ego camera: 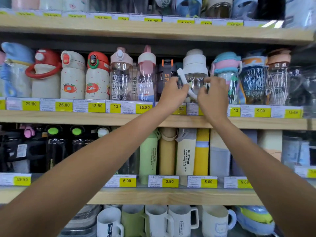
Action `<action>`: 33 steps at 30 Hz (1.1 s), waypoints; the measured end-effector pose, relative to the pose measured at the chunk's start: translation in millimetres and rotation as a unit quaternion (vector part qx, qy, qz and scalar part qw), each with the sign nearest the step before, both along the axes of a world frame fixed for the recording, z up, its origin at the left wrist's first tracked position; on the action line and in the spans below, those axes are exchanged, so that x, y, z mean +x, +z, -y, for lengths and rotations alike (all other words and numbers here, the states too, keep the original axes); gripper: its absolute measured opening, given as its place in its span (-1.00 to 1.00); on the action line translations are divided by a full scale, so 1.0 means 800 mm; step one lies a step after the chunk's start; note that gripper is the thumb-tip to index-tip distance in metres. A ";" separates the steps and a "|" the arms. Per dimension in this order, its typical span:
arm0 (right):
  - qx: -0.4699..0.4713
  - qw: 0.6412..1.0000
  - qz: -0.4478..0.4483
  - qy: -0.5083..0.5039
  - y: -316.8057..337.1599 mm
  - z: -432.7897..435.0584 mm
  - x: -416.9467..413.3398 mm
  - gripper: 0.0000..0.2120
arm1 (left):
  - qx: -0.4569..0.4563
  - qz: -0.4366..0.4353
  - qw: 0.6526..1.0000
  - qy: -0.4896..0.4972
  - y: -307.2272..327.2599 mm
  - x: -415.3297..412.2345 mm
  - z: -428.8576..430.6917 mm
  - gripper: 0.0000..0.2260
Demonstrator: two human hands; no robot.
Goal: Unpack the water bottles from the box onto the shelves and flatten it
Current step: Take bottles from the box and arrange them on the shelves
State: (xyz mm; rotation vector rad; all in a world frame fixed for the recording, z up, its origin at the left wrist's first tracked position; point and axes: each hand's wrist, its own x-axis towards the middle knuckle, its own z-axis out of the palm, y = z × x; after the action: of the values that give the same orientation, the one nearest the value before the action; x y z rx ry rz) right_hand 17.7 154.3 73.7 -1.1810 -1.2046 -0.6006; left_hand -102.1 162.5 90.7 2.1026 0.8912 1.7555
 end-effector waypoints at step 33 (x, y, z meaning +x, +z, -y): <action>-0.090 0.983 0.133 0.084 -0.008 -0.004 0.021 -0.90 | -0.049 -0.064 0.994 0.068 0.009 0.029 -0.012 -0.73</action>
State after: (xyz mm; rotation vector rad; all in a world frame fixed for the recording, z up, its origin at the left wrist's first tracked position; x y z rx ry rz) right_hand 34.7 157.1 67.5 -1.1587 -1.5972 -0.5419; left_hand -78.7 172.0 97.7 2.1564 1.1575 1.6165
